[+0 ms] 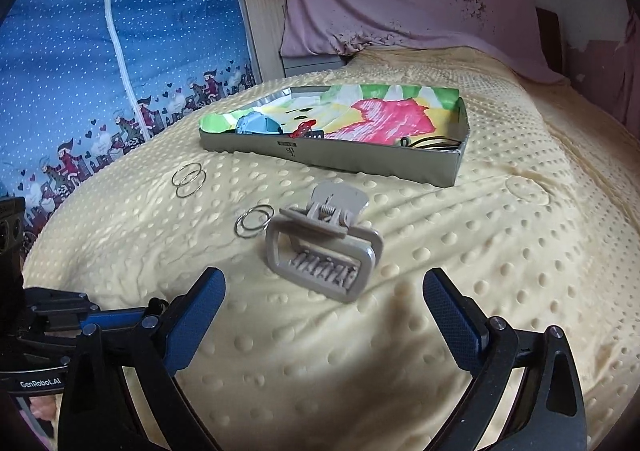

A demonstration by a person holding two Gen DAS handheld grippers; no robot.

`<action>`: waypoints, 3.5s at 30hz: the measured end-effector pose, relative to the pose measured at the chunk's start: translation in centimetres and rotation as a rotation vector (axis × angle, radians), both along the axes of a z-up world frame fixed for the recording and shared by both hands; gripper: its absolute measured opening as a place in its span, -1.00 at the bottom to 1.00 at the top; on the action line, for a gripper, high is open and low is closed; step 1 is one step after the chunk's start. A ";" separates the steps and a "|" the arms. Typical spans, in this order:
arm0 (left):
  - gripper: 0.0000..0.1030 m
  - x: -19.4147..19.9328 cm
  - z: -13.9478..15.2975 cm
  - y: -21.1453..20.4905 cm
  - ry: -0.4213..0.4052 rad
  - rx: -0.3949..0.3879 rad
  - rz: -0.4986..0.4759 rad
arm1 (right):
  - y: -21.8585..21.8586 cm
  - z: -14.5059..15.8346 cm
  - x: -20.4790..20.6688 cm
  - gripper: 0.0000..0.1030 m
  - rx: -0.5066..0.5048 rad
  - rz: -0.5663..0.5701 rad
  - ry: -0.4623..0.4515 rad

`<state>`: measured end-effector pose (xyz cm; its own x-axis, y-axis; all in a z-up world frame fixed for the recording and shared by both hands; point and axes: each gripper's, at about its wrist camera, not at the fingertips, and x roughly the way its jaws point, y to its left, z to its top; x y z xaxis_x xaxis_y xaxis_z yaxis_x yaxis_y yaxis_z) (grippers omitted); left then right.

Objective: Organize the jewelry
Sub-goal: 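Grasp the black hair pin with the left tool while the right tool grasps the grey claw clip, then carry the pin and claw clip into the tray and open both tools, then move both open tools back toward the silver rings on the blanket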

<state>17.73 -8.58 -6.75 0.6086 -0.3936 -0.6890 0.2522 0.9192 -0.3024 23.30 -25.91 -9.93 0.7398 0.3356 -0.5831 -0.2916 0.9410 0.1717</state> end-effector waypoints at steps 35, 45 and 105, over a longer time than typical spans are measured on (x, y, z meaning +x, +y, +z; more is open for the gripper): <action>-0.77 5.8 4.6 1.8 -0.132 -0.166 0.028 | 0.1 1.3 2.0 0.20 0.047 -0.045 -0.095; -0.77 14.5 6.7 0.6 -0.147 -0.127 0.053 | -0.7 4.6 6.5 0.20 0.029 -0.070 -0.138; 1.00 6.6 10.6 5.2 -0.399 0.061 0.203 | -1.7 8.8 -2.7 0.96 0.103 -0.352 -0.265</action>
<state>24.35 -3.33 3.89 0.8920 -0.2047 -0.4030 0.1506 0.9752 -0.1620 20.63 -27.60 -1.08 0.9385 0.0828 -0.3351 -0.0029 0.9726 0.2323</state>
